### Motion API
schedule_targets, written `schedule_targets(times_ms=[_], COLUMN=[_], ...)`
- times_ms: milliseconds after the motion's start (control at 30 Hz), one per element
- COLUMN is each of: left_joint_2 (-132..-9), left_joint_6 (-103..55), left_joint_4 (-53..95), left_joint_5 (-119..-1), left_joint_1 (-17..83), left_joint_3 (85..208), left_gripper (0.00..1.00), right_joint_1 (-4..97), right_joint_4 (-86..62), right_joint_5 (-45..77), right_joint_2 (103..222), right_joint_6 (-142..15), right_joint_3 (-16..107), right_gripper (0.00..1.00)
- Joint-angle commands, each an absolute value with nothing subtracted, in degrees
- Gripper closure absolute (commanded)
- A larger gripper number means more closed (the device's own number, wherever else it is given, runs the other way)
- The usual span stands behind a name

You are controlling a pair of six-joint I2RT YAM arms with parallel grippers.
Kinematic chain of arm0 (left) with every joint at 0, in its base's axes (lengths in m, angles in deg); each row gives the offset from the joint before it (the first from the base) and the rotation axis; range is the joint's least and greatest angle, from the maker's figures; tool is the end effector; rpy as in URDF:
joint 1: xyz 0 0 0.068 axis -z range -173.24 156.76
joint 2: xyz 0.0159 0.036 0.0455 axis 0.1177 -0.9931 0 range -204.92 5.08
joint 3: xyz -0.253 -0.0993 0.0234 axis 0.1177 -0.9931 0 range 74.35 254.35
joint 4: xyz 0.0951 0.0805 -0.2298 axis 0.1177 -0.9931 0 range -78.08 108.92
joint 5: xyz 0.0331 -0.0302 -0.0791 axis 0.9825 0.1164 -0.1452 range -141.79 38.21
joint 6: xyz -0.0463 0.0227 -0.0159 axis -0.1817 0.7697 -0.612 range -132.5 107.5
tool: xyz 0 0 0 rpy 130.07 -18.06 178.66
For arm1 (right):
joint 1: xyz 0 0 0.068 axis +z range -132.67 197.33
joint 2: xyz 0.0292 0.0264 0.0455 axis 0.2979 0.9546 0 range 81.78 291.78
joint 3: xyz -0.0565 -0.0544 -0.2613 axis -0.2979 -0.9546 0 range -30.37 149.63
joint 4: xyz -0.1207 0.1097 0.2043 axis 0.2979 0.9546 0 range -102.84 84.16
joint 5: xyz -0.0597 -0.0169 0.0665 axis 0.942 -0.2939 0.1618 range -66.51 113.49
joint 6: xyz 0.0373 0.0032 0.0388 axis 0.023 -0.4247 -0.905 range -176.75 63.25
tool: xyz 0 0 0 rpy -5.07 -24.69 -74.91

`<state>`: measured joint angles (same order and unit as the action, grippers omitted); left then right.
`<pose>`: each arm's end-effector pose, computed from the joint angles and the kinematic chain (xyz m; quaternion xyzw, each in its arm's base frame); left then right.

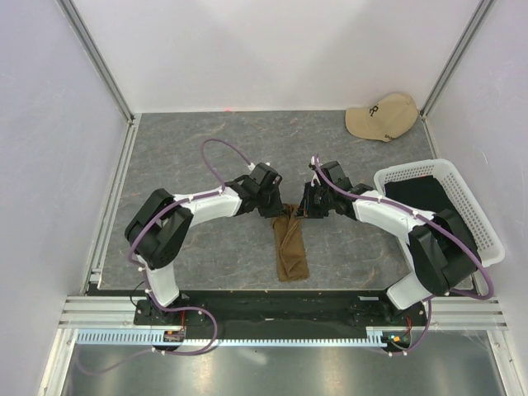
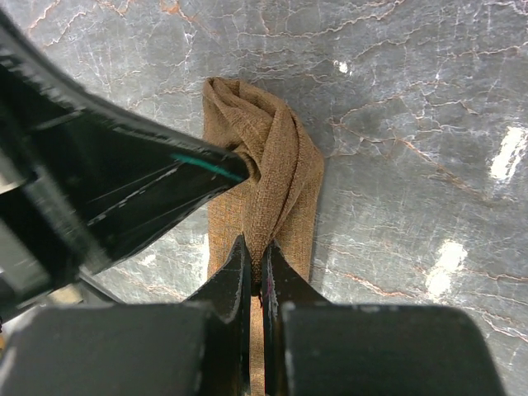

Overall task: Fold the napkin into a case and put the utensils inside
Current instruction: Grasp the top corner of the smaller rectangle folded napkin from the folded napkin.

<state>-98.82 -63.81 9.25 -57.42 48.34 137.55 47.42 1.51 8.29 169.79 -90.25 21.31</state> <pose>0.2804 -0.2536 0.1712 -0.0631 0.9377 -0.2772 0.1998 0.2657 0.1647 0.1967 -0.0167 0.9343 0.2816 0.2179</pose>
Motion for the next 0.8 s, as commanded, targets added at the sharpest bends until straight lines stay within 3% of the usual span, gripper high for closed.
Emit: schedule_targets(times_ms=[0,300,767], left_joint_2=[-100.8,-102.0,-94.6], left_joint_6=[-62.3,-64.2,-63.2], left_joint_4=[11.0,14.7,13.8], left_joint_5=[-57.3,-58.7,-56.0], left_joint_1=[48.2,48.3,48.3], left_joint_3=[140.7,141.8,134.1], left_gripper=[0.97,0.97,0.96], right_joint_1=[47.2,47.2,46.3], right_joint_4=[0.7,0.2,1.0], right_joint_5=[7.1,6.5,7.1], right_joint_2=[169.5,170.6,169.1], right_joint_6=[-89.5,-89.5,-88.6], right_joint_3=[23.5,23.9,22.2], right_gripper=[1.00,1.00,1.00])
